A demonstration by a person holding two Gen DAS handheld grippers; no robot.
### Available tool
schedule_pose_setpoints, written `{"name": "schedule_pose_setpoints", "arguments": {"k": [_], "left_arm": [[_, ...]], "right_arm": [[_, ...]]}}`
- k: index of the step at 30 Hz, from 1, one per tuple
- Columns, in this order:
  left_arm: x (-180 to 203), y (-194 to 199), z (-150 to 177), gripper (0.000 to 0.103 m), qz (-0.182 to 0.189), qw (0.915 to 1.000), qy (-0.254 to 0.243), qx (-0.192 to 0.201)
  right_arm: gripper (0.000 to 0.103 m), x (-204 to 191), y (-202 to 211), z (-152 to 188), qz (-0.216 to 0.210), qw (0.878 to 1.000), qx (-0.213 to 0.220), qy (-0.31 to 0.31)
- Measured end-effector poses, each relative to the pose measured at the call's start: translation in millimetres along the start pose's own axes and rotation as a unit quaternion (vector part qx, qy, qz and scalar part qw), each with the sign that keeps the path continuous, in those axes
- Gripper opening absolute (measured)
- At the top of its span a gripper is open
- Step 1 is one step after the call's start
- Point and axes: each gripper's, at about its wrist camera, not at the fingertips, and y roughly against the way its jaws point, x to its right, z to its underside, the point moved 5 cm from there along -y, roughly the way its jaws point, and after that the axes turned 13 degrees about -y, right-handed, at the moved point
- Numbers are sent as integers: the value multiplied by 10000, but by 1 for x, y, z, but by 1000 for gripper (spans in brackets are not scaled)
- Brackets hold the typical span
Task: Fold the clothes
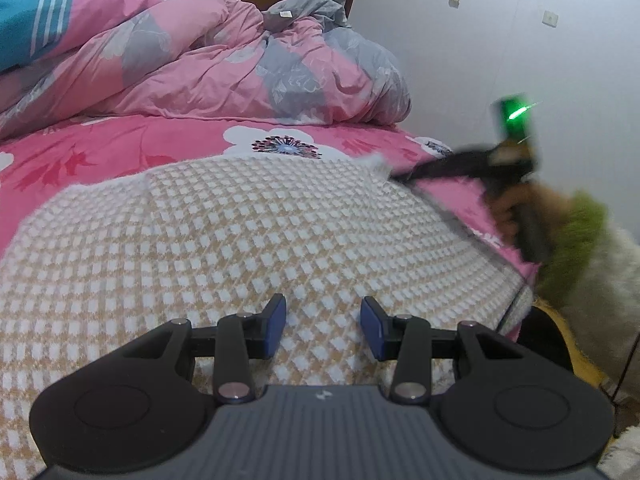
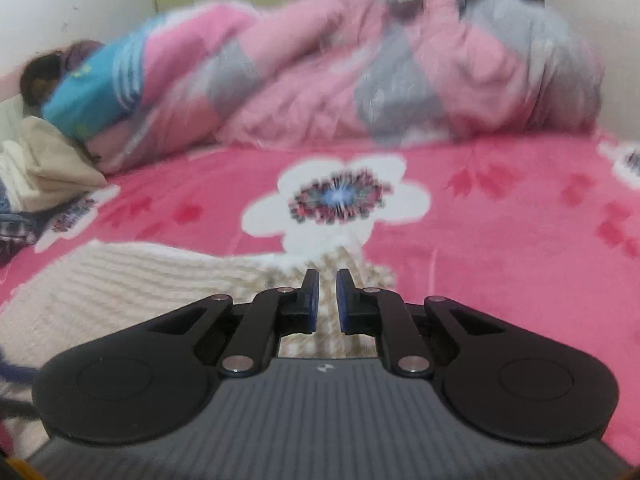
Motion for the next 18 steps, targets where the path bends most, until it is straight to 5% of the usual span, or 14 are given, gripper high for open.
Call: {"name": "schedule_pose_setpoints", "arguments": {"k": [12,18], "left_arm": [[-9,7,7,43,203,9988,325,289],[-22,34,9,44,-117,9965,552,621]], "right_arm": [[3,10,-56,-4,-24,9988,-339,-347],[6,-9,-45,-18,179,9994,-234,-155]]}}
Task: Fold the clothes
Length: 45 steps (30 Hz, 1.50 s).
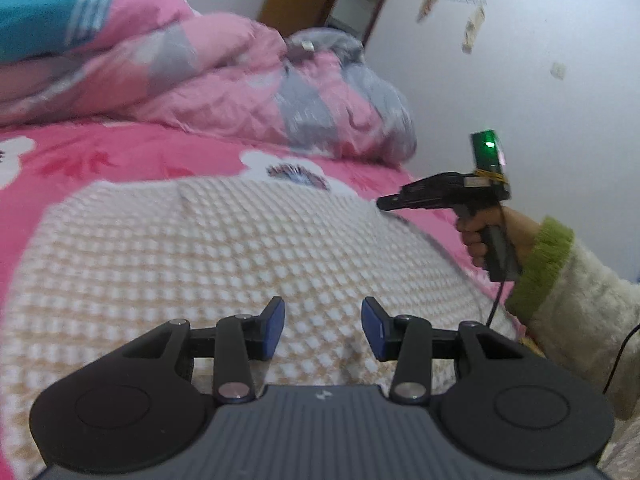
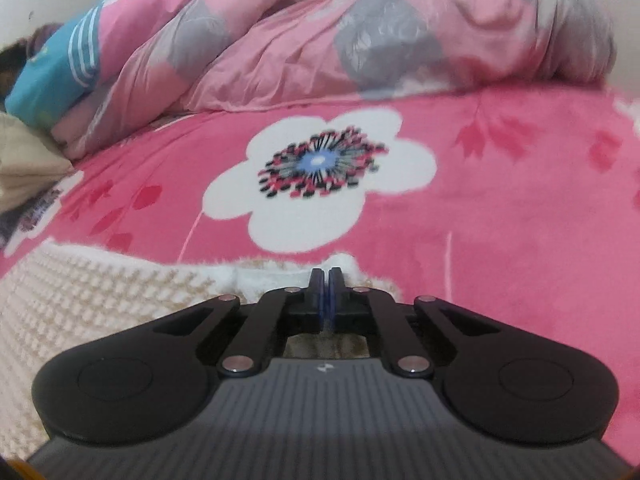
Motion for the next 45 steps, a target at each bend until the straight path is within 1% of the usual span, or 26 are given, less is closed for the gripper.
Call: {"name": "schedule_pose_setpoints", "arguments": {"k": [1,3,4,5,6,7,8,9,10,11,14,15,18,20,21,22,23,24,25,27,30,36,38,41,43,45], "left_arm": [[-4,7,-1,44,-98,9999,45,90],[-13,23,0,45,-447,9985,124,296],[-19,31,1,48,-663,9968,221,379],[-26,40,2,49,-879,9946,318,461],[-32,48,4,51,-1094,9917,415,524],[-39,54,7,53,-1307,9887,513,527],[-45,60,10,53,-1506,9856,584,503],[-50,62,13,54,-1663,9837,567,394],[-55,64,16,54,-1793,9817,567,305],[-58,66,19,54,-1840,9806,620,283],[-69,73,26,54,-1979,9769,778,214],[-72,74,28,54,-2011,9759,827,195],[-80,72,34,52,-1937,9761,970,176],[-85,71,39,50,-1826,9767,1120,157],[-87,70,42,45,-1772,9768,1192,161],[-88,71,46,36,-1722,9768,1261,167],[-89,73,49,33,-1689,9767,1314,179],[-90,74,51,28,-1666,9766,1349,195],[-91,75,53,23,-1637,9765,1387,215],[-94,77,56,18,-1572,9759,1489,274],[-99,80,58,15,-1517,9745,1625,301],[-99,83,64,15,-1540,9706,1824,322],[-101,81,65,17,-1550,9697,1869,272],[-106,81,66,23,-1541,9665,2040,220],[-108,81,66,26,-1538,9646,2133,191],[-108,83,66,30,-1607,9632,2149,170]], "right_arm": [[6,-9,8,-4,-121,9999,60,31],[7,-29,25,-13,-404,9990,168,89],[8,-44,30,-17,-687,9974,155,123],[11,-62,32,-20,-997,9948,84,198],[20,-81,32,-23,-1329,9908,-17,273],[25,-102,28,-23,-1723,9842,-200,351],[34,-123,21,-22,-2058,9768,-405,433],[44,-143,6,-18,-2234,9710,-671,528],[48,-162,-8,-13,-2407,9641,-936,622],[52,-182,-22,-9,-2578,9561,-1200,716],[54,-239,-65,4,-3011,9279,-1968,977],[54,-252,-80,8,-2942,9258,-2150,1008],[55,-277,-120,18,-2732,9219,-2558,1003],[55,-287,-144,26,-2641,9127,-2952,1005],[54,-293,-154,31,-2583,9083,-3131,1014],[53,-297,-161,37,-2525,9059,-3241,1033],[45,-298,-161,39,-2556,9040,-3277,1005],[30,-299,-162,41,-2587,9021,-3313,978],[24,-300,-162,42,-2629,9008,-3323,947],[7,-301,-157,40,-2782,9016,-3198,865],[6,-303,-150,36,-2997,9019,-3017,753],[5,-317,-146,38,-3176,9007,-2856,801],[5,-319,-151,43,-3126,9022,-2836,882],[5,-317,-165,55,-2930,9074,-2853,967],[7,-316,-166,54,-2943,9105,-2759,906],[9,-313,-158,43,-2936,9186,-2541,731]]}}
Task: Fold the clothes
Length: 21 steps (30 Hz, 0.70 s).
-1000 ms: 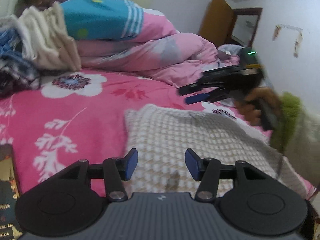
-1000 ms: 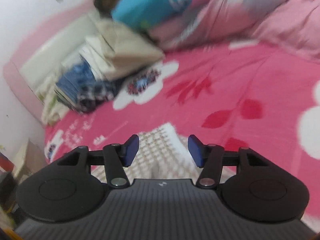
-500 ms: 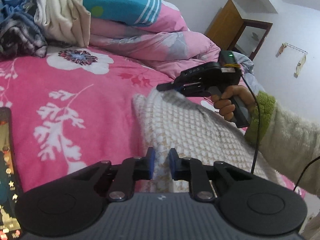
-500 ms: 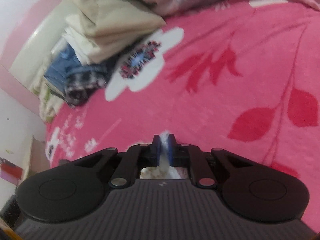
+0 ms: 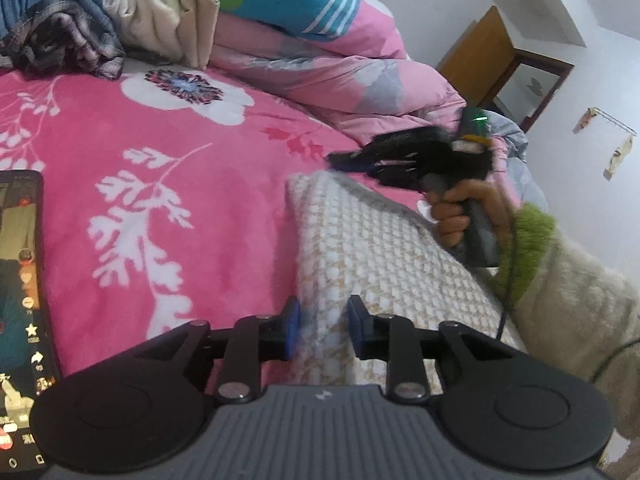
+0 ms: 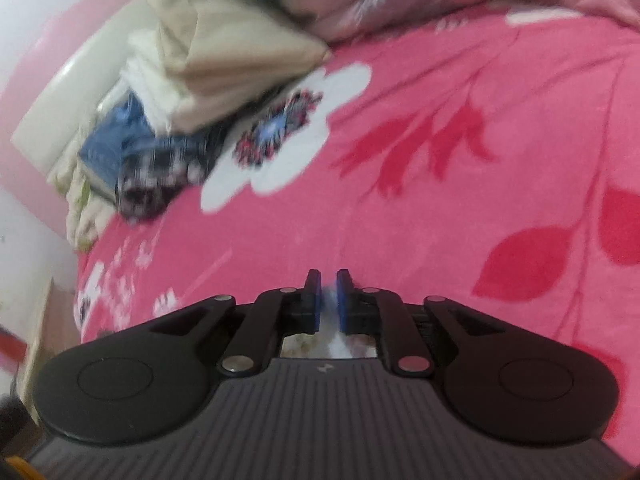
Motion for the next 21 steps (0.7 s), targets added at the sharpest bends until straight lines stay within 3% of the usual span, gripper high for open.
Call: {"name": "schedule_pose_setpoints", "arguments": {"k": [2,7,13,17,18,21], "left_arm": [[0,3,-1,36,-140,9999,-31,38],[6,19,-6,36,-450,9981,-243,354],[36,11,-22,36,-143,9958,-735,517],[52,-1,-28,36,35,9948,-889,493],[51,-5,-27,36,-61,9949,-914,423],[49,-16,-25,32,-348,9943,-987,212]], "right_arm": [[10,-9,26,-1,-131,9995,297,-37],[10,-41,107,18,-341,9954,875,169],[10,-46,223,88,-221,9836,1785,90],[10,-20,276,142,700,9670,2451,-35],[10,-11,282,153,1007,9621,2535,-30],[10,22,287,182,2289,9361,2668,134]]}}
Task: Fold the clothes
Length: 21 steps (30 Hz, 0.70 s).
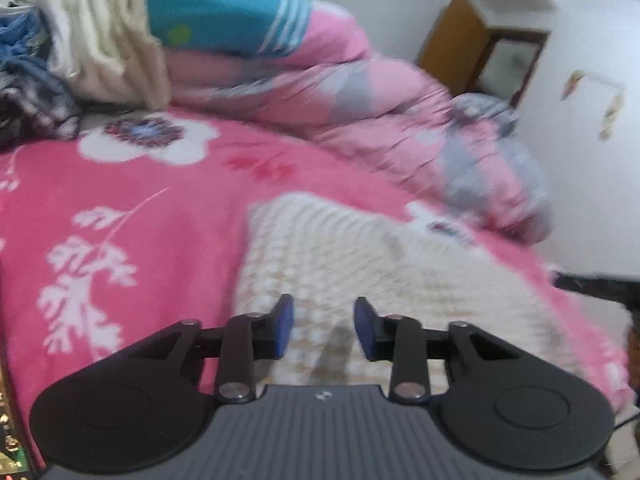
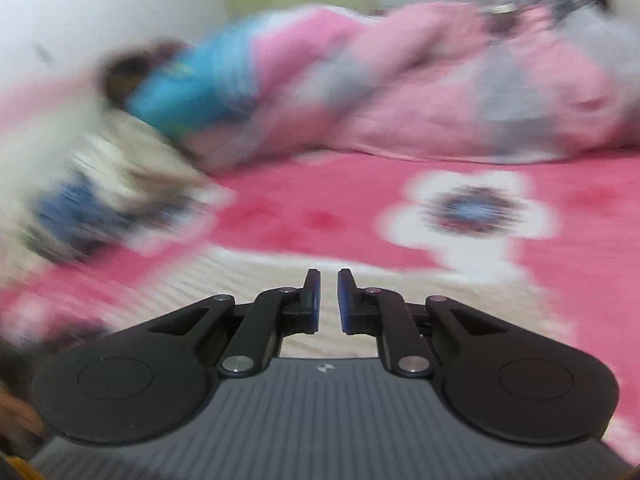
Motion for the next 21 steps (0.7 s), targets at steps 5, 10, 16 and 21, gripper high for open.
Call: {"name": "schedule_pose_setpoints", "arguments": {"k": [5,10,16,21], "left_arm": [[5,-8,-6,35,-303,9990,-266,-201],[36,-22,-34,40,-126,9961,-866,-91],[49,-70,-20,37,-47,9942,-912,-563],[53,-67,-28,37,-214,9916,-1185,-476]], "right_arm": [[9,63,-27,42,928,9954,-247,38],[10,61,-19,9,758,9968,235,-1],[9,74,-63,2,868,9960,-39,193],[11,89,-67,3,938,9948,-312,-251]]}}
